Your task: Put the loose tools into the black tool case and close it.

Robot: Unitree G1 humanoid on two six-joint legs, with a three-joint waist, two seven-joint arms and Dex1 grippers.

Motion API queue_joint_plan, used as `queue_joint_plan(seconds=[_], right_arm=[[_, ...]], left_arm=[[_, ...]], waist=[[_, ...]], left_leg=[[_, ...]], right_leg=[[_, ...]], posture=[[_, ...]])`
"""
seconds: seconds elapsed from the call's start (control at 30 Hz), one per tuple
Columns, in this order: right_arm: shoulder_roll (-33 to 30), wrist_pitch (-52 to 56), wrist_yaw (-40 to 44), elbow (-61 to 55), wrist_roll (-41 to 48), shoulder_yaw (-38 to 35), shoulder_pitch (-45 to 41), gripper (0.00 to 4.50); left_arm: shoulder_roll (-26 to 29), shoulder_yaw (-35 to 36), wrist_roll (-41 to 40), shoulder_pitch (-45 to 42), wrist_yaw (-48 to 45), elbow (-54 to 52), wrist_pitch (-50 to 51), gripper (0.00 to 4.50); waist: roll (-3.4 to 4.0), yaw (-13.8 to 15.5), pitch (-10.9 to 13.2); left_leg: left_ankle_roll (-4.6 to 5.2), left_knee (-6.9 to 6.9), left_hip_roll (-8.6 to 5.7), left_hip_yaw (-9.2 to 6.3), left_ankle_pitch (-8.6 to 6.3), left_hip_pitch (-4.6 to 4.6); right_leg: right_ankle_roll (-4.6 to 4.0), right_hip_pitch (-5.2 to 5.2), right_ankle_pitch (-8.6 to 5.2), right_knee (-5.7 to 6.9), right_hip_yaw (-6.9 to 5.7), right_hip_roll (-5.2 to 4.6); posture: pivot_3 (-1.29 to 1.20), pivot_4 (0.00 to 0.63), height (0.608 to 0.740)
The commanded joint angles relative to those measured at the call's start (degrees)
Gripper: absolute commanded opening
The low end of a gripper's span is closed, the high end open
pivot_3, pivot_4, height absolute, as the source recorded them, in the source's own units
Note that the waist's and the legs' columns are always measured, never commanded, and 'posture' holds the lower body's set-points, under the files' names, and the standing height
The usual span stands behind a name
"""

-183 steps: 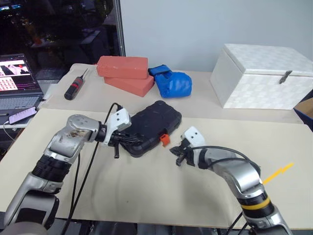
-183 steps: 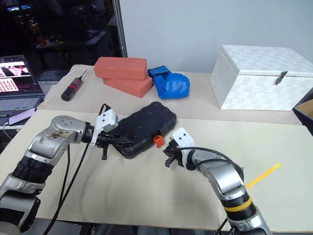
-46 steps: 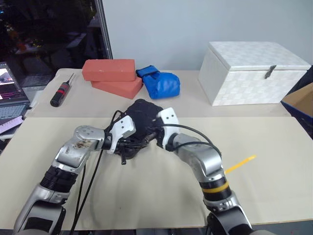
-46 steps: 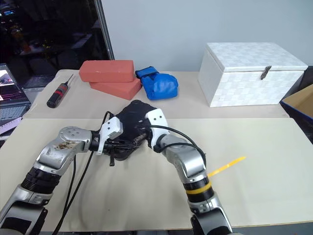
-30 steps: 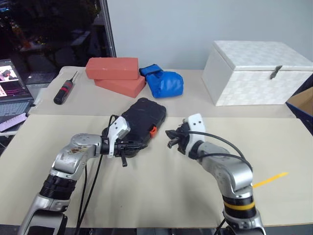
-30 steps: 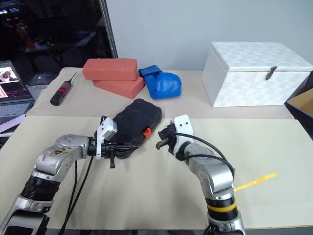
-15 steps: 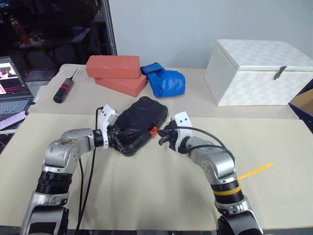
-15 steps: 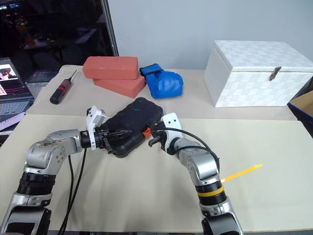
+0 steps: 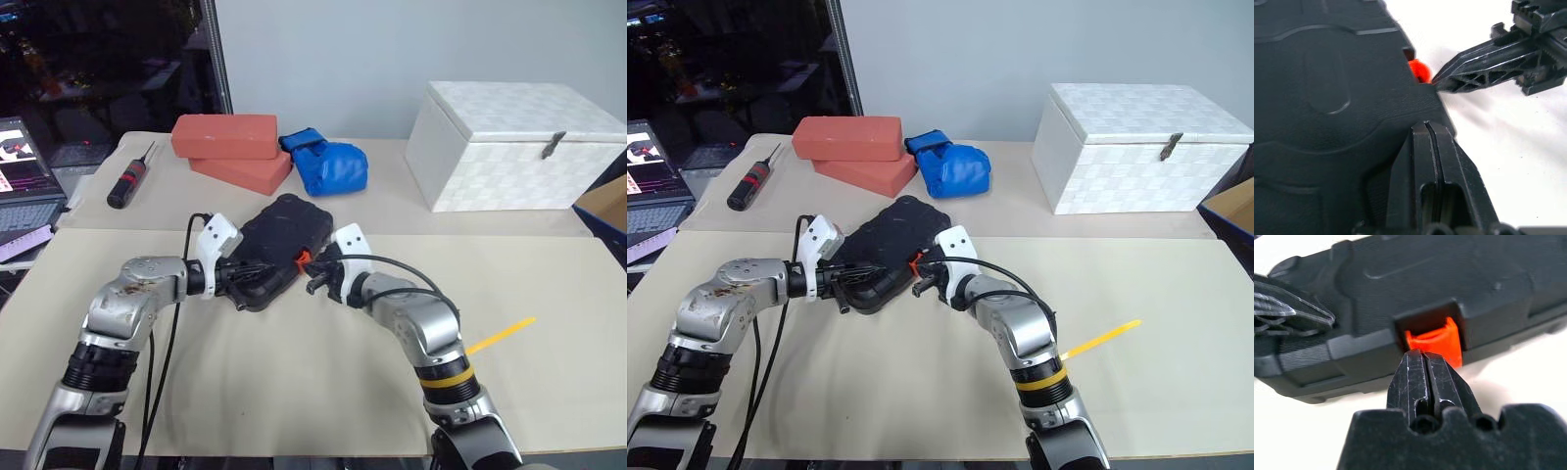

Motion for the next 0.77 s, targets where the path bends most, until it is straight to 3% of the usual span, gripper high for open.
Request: queue_joint_plan(seconds=[0.03, 0.13, 0.17, 0.27, 0.33, 0.47, 0.57, 0.77], right_arm=[[-1.38, -8.43, 3.0, -9.54, 2.66, -4.37, 3.72, 0.03], [-10.45, -9.14, 10.92, -21.25, 8.31, -12.43, 12.58, 0.03], [-14.44, -9.16, 13.59, -23.89, 9.1, -14.34, 15.56, 0.6], [-24.41, -10.3, 20.42, -28.69, 10.45, -18.16, 24.24, 1.46], [-28.43, -9.89, 23.57, -31.01, 13.64, -22.95, 28.69, 2.22], [-34.19, -10.91, 30.86, -32.11, 18.41, -34.6, 39.11, 3.54], [-35.77, -12.32, 31.66, -31.22, 18.95, -37.26, 41.37, 4.41], [-36.21, -14.04, 30.27, -30.47, 18.82, -36.2, 40.02, 4.41]], left_arm=[[-1.99, 3.93, -4.78, 3.02, -0.7, -3.27, -0.94, 0.0], [-0.66, 9.43, -10.35, 7.76, -1.87, -9.2, 0.66, 0.0], [-0.26, 11.53, -12.48, 9.33, -2.46, -10.57, 1.02, 0.52], [2.89, 15.82, -14.19, 15.18, -4.66, -13.24, 0.31, 1.38], [4.71, 19.08, -15.73, 19.14, -4.92, -15.56, 0.96, 2.21], [7.66, 27.29, -18.05, 30.36, -6.55, -20.36, 1.5, 3.57], [8.88, 30.35, -17.2, 35.36, -7.4, -20.27, -0.29, 4.42], [9.13, 30.92, -17.63, 37.68, -6.88, -20.0, -1.53, 4.42]], waist=[[-0.01, 0.13, 0.0], [-0.01, 0.72, 0.01], [-0.01, 1.03, 0.01], [-0.01, 1.5, 0.01], [-0.02, 1.33, 0.01], [-0.07, 1.37, 0.05], [-0.16, 1.44, 0.1], [-0.22, 1.49, 0.16]], left_leg=[[0.0, 0.0, 0.01, 0.0, 0.0, -0.04], [-0.01, 0.01, 0.01, -0.02, 0.0, -0.31], [-0.06, 0.01, 0.0, -0.01, -0.04, -0.42], [-0.24, 0.17, -0.05, 0.02, -0.17, -0.66], [-0.24, 0.2, -0.04, 0.06, -0.25, -0.62], [-0.24, 0.21, 0.01, 0.09, -0.25, -0.47], [-0.25, 0.23, 0.04, 0.13, -0.26, -0.05], [-0.74, 0.33, 0.02, 0.11, -0.54, 0.26]], right_leg=[[0.01, -0.01, -0.02, 0.0, -0.01, 0.0], [0.16, -0.14, -0.12, -0.09, -0.02, -0.02], [0.2, -0.16, -0.16, -0.15, -0.05, -0.07], [0.17, -0.27, -0.13, -0.27, -0.05, -0.18], [0.22, -0.24, -0.23, -0.3, -0.04, -0.18], [0.21, -0.2, -0.34, -0.18, -0.02, -0.14], [-0.4, 0.09, -0.63, -0.14, -0.03, -0.16], [-0.5, 0.04, -0.6, -0.33, -0.02, -0.23]], posture=[[0.0, 0.15, 0.74], [0.0, 0.15, 0.74], [0.0, 0.15, 0.74], [0.0, 0.15, 0.74], [0.0, 0.15, 0.74], [0.0, 0.15, 0.74], [0.0, 0.15, 0.74], [0.0, 0.15, 0.74]])
